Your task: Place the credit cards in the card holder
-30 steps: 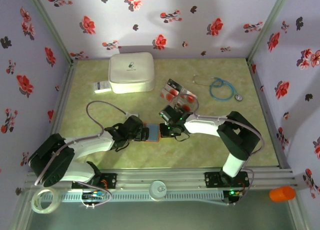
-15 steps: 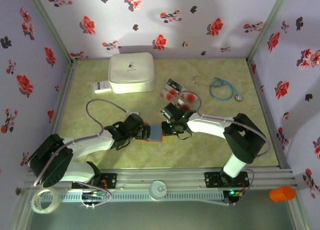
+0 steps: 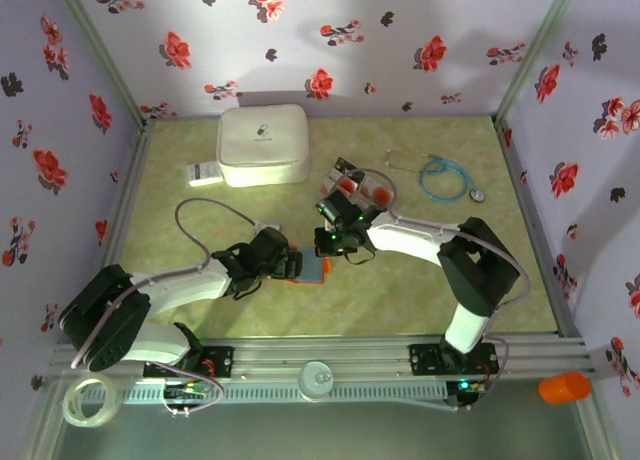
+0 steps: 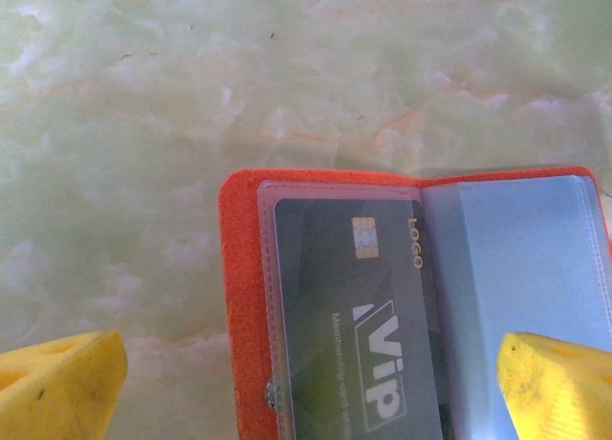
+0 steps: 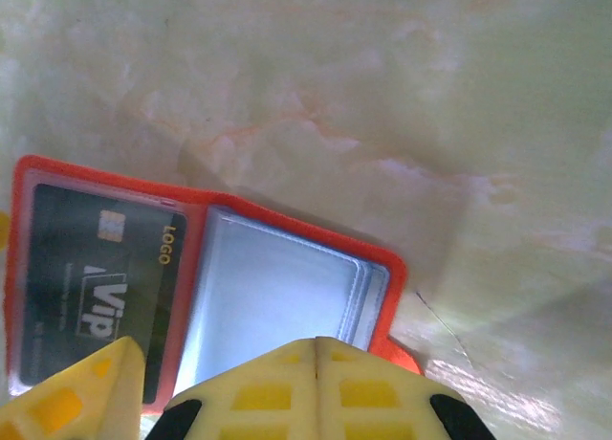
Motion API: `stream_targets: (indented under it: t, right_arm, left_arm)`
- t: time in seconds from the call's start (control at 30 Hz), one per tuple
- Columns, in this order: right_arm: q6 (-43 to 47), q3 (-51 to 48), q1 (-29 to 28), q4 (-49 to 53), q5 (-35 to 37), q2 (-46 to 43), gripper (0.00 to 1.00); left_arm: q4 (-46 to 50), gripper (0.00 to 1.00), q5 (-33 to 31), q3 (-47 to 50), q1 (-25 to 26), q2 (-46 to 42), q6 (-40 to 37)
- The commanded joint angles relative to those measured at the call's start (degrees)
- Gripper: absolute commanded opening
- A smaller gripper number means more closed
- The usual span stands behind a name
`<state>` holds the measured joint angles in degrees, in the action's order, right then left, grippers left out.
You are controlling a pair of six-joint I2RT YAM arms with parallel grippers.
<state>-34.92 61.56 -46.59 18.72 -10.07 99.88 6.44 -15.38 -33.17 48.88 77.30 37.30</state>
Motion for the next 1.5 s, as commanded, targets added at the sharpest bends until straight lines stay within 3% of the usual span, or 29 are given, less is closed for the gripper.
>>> stream_targets:
  t: [0.0, 0.4, 1.07, 1.47]
  right_arm:
    - [-0.2, 1.5, 0.5, -1.9, -2.6, 2.3, 0.00]
    - [-1.5, 1.2, 1.2, -5.5, -5.7, 8.2, 0.00]
    - [-5.6, -1.2, 1.1, -12.0, -9.4, 9.3, 0.00]
    - [-5.7, -0.6, 1.5, -10.9, -9.1, 6.7, 0.00]
  left_arm:
    - [-0.5, 1.00, 0.0, -0.8, 0.5, 0.7, -0.3]
    - [-1.0, 1.00, 0.0, -0.5, 0.5, 1.0, -0.2]
    - [-2.8, 1.00, 0.8, 0.0, 0.5, 3.5, -0.7]
    - [-6.1, 0.83, 0.8, 3.2, 0.5, 4.8, 0.8]
